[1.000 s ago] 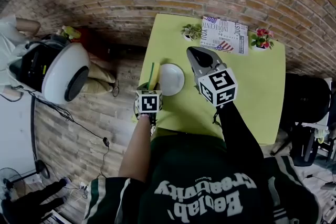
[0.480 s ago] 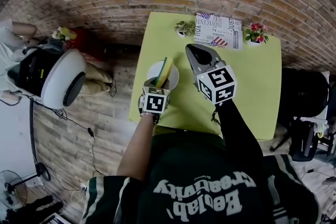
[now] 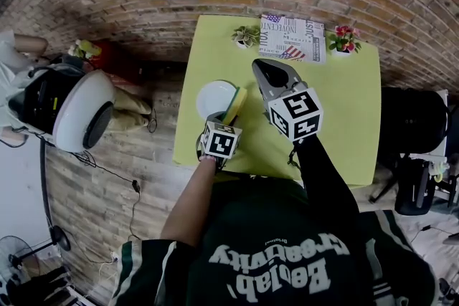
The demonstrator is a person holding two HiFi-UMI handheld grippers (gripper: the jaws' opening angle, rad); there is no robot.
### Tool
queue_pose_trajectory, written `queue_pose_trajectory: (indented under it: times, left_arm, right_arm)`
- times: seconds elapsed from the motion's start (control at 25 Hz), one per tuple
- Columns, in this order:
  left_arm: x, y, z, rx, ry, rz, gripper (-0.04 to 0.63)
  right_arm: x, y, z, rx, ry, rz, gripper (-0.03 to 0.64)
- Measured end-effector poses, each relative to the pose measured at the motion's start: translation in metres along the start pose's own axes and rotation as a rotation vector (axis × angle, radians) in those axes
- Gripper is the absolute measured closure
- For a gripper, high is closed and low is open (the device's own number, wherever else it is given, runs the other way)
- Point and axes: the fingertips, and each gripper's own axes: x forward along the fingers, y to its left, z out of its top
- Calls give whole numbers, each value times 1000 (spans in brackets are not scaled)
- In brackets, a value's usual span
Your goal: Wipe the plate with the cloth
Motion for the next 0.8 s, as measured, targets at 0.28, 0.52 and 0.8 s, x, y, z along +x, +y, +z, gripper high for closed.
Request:
queue_pose_trajectory:
  times: [0.28, 0.52, 0.8]
  left_arm:
    - [-6, 11, -3, -22, -5, 28, 463]
    - [-11, 43, -10, -77, -11, 86, 463]
    - [-25, 74, -34, -129, 16, 159, 463]
  right_arm:
    - [-2, 6, 0, -7, 1, 11, 604]
    - [-1, 12, -1, -11, 4, 27, 604]
    - [2, 20, -2, -15, 6, 44, 604]
